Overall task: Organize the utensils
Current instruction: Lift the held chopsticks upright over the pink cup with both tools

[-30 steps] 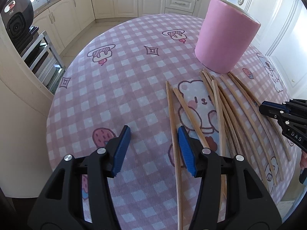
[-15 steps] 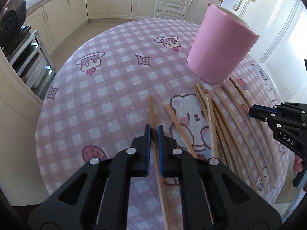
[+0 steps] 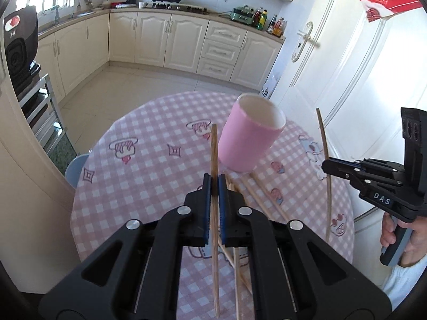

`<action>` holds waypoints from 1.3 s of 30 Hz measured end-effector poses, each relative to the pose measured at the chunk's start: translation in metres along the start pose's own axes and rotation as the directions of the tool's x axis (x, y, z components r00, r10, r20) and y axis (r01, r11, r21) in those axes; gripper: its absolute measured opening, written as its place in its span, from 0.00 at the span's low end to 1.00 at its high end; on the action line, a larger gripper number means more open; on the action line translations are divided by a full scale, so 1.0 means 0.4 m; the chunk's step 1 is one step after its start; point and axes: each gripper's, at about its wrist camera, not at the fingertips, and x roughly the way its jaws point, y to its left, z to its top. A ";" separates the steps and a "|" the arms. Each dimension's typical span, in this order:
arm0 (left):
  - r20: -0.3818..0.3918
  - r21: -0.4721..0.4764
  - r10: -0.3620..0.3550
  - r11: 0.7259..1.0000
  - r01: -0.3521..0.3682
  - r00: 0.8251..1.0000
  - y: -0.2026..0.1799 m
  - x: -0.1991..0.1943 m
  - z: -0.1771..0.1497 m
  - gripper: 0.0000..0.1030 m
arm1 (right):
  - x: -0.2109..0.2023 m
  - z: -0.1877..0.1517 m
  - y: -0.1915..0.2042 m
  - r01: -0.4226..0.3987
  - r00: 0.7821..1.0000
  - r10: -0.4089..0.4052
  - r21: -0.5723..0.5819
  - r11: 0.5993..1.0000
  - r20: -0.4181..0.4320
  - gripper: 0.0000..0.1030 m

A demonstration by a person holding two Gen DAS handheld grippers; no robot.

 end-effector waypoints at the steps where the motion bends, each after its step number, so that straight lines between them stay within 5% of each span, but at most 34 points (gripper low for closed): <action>1: 0.024 -0.003 -0.001 1.000 0.001 1.000 -0.007 -0.019 0.015 0.05 | -0.014 0.009 0.002 -0.003 1.000 0.003 -0.002 1.000 0.018 0.05; 13: 0.267 0.048 -0.060 0.998 0.049 0.962 -0.100 -0.175 0.142 0.05 | -0.155 0.111 0.043 -0.007 0.964 0.012 -0.018 1.000 0.266 0.05; 28: 0.464 0.029 -0.051 0.999 0.043 0.885 -0.171 -0.168 0.266 0.05 | -0.207 0.244 0.029 0.031 0.868 -0.066 0.080 0.996 0.492 0.05; 32: 0.483 0.035 -0.029 0.999 0.013 0.875 -0.176 -0.133 0.272 0.05 | -0.169 0.242 0.020 0.033 0.875 -0.071 0.087 0.996 0.479 0.05; 39: 0.437 0.048 -0.027 0.999 0.006 0.899 -0.173 -0.050 0.253 0.05 | -0.097 0.223 0.008 0.037 0.907 -0.071 0.088 0.995 0.415 0.05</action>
